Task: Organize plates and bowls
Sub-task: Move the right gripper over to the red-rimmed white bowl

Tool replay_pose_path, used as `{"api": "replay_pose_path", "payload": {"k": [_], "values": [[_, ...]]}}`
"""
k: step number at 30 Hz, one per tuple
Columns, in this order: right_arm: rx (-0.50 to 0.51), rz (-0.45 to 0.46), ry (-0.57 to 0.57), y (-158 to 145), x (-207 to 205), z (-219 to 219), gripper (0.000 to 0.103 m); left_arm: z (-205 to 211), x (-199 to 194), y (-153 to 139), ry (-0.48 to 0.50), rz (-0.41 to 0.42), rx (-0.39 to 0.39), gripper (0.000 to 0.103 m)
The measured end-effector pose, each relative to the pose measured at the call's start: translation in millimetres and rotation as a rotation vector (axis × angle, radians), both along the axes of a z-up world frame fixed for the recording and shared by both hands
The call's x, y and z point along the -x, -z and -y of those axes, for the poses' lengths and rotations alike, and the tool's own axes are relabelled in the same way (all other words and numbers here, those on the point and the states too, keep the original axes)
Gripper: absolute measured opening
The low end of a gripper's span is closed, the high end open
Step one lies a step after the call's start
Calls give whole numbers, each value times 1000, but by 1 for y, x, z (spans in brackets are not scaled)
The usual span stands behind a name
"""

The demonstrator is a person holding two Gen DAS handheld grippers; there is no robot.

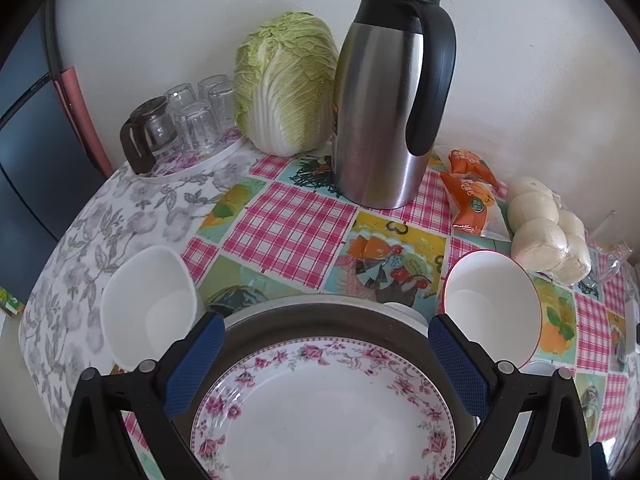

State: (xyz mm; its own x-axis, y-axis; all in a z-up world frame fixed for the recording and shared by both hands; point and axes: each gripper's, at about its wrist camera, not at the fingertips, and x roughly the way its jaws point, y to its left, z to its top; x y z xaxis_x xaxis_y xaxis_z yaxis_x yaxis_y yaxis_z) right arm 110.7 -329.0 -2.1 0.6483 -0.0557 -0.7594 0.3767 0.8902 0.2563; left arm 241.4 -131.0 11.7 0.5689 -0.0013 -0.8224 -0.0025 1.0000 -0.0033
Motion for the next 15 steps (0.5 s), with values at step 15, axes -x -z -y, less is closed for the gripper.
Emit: {"api": "replay_pose_path", "payload": {"k": [15], "values": [[24,4,-19,5,-17,2,98,-2,-16,-2,27,25,50,103]]}}
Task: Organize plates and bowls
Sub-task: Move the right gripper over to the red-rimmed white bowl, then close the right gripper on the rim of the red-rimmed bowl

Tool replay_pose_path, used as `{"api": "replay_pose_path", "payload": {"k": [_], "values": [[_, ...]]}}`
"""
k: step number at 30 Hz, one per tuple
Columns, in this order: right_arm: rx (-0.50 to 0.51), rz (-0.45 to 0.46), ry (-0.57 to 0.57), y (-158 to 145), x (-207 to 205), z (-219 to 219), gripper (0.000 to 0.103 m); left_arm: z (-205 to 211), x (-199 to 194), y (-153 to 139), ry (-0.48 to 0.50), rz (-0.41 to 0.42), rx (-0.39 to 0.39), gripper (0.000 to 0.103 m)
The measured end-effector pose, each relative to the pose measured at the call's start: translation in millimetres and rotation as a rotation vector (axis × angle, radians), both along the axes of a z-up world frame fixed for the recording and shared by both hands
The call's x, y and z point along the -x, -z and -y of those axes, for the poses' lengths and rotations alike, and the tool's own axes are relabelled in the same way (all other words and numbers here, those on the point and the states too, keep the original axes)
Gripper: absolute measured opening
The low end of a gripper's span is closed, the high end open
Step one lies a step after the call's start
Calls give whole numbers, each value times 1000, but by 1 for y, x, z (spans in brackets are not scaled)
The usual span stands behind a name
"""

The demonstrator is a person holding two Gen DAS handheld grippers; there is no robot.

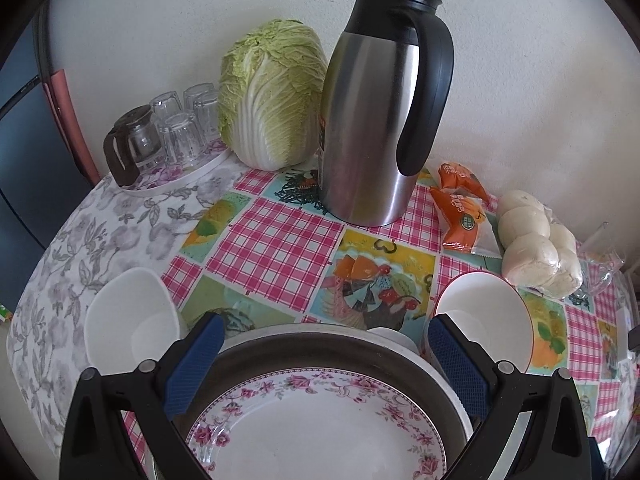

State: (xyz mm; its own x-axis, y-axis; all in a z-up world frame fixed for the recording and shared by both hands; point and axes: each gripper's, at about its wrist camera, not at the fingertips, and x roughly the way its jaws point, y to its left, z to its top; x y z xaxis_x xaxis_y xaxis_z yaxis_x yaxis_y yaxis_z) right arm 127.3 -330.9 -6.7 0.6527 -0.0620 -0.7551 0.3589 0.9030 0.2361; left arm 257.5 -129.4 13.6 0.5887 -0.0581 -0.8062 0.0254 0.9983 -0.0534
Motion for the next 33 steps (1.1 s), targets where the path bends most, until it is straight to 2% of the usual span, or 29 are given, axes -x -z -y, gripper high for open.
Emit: {"api": "replay_pose_path", "payload": {"k": [10,17,24,29,33], "values": [[36,-3,5,-5,-3,0,98,-7,-6,2,23,-24,54,103],[16,-32,25,-5,0,5,98,-6,-8,6,76,-60,97,103],[-85,-36,46,6,-6,14,98,-10,-14,14,96,-102,139,103],[-153,-32,47,8,-20,22,98,-16,-20,20,99,-115,235,102],[-192,-23,49,2,-43,31,98,-15,-26,24,114,-107,229,100]]}}
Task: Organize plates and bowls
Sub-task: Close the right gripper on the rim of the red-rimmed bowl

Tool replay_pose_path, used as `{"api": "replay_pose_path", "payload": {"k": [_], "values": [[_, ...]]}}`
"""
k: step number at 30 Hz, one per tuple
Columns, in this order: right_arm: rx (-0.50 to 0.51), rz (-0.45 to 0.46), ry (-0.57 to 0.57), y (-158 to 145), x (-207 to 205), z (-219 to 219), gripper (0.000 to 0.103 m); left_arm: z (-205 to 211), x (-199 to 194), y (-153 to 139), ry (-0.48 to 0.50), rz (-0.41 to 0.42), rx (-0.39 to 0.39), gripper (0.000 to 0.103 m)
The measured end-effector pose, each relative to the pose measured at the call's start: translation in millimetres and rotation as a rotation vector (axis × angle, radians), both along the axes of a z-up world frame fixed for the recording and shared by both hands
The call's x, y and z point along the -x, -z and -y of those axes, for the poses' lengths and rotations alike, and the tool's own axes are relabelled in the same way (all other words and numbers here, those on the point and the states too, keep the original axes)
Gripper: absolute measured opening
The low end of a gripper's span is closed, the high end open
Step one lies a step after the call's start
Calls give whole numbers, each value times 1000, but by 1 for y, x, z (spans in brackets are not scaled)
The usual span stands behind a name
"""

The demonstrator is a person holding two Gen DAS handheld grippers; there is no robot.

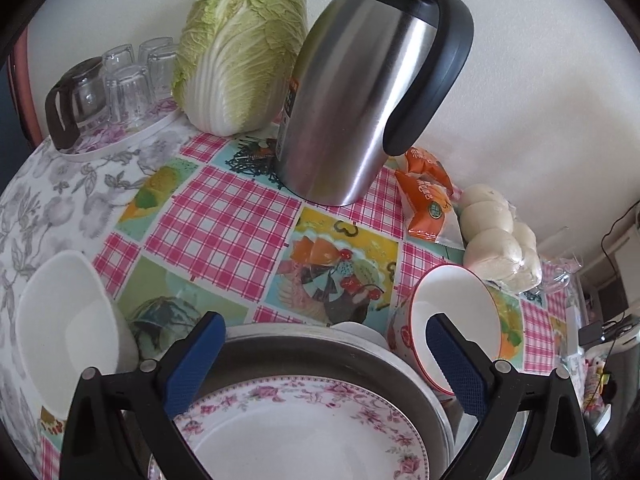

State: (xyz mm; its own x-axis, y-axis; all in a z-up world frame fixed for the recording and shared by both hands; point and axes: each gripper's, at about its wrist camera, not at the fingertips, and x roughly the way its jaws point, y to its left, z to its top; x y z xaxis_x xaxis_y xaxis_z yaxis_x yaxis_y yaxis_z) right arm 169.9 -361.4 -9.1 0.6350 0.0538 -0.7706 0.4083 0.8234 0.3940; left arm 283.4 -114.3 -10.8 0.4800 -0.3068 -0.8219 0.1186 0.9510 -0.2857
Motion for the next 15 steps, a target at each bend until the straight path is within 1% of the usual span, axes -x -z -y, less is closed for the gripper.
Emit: {"api": "replay_pose_path", "payload": {"k": [2,3,5,7,9,11,13,15], "values": [[11,-9,-10,-1,-14,2,98,-2,-4,2,-8,-9,23,91],[23,-22,-19,0,-21,2,97,-1,-6,3,-7,-10,35,91],[56,-52,-43,2,-34,0,92,4,-9,4,12,-3,46,88],[89,-77,-72,4,-47,-2,77,13,-11,8,45,-1,41,82],[113,-104,-98,9,-58,-5,71,22,-13,14,71,-21,29,78],[126,-130,-118,16,-67,-7,63,31,-14,17,93,-27,4,66],[124,-152,-140,24,-75,-10,52,37,-16,20,112,-40,-17,64],[129,-170,-160,30,-81,-14,45,41,-16,21,123,-41,-35,63]]}}
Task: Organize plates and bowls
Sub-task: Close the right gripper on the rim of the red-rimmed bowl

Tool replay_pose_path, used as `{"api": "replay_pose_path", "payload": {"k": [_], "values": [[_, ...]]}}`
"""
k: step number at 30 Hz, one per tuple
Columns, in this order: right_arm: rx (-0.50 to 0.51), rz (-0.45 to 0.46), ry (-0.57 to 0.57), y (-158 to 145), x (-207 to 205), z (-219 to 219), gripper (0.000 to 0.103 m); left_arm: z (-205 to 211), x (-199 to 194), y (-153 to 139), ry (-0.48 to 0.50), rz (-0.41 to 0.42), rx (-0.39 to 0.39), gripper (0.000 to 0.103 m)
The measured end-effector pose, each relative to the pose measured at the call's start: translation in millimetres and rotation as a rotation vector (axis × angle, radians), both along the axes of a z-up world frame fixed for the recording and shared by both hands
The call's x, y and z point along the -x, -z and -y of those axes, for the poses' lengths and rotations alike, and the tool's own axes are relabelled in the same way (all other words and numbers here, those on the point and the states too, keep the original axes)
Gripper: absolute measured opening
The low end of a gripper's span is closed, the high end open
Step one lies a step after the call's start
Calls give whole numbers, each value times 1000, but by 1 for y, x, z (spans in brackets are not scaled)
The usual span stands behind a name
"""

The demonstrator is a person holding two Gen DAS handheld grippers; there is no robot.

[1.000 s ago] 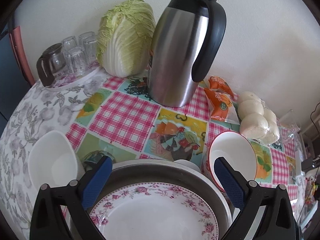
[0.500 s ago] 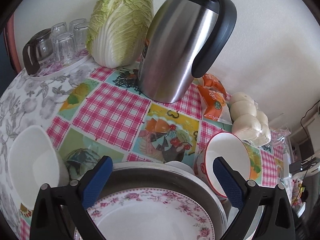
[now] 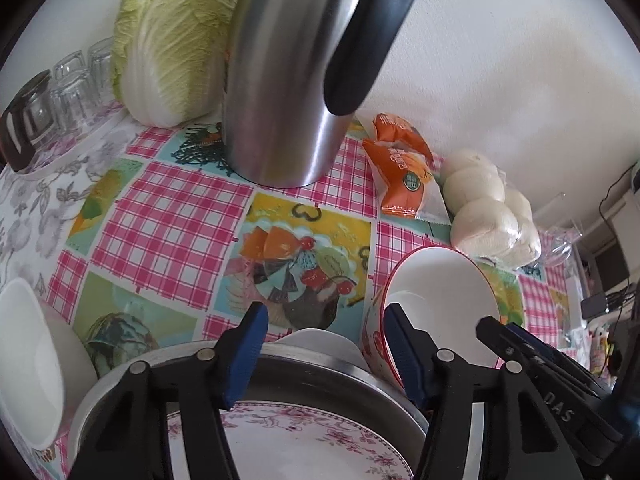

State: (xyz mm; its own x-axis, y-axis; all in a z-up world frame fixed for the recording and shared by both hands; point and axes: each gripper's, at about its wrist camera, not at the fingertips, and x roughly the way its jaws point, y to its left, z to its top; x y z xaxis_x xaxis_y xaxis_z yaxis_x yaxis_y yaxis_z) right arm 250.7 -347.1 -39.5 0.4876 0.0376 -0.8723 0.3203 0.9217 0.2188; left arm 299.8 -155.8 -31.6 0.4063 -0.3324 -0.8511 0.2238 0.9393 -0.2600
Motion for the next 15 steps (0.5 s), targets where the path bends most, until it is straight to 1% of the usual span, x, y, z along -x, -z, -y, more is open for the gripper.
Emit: {"api": "replay_pose_path", "payload": {"k": [1,2,4,6,7,9,10,12,13,15], "values": [[3,-7,-6,3,-2,-2,40,2,0,0,9,4,-18,60],[3,-13,-12,5,-4,-3,38,4,1,-1,17,7,-28,57],[5,-25,-19,10,-7,-4,30,7,0,-3,26,3,-42,55],[4,-40,-20,14,-9,-5,24,11,-2,-5,30,-9,-55,53],[-4,-43,-22,16,-9,-5,19,13,-3,-6,35,-14,-56,50],[-19,-41,-25,19,-9,-5,14,19,-5,-7,52,-22,-63,49],[-19,-41,-26,20,-9,-5,13,24,-7,-6,63,-28,-73,48],[-22,-43,-25,22,-10,-5,12,32,-11,-1,77,-56,-103,43],[-29,-43,-22,22,-10,-4,12,37,-13,2,88,-67,-110,38],[-34,-45,-24,24,-11,-3,12,44,-15,8,105,-95,-122,35]]}}
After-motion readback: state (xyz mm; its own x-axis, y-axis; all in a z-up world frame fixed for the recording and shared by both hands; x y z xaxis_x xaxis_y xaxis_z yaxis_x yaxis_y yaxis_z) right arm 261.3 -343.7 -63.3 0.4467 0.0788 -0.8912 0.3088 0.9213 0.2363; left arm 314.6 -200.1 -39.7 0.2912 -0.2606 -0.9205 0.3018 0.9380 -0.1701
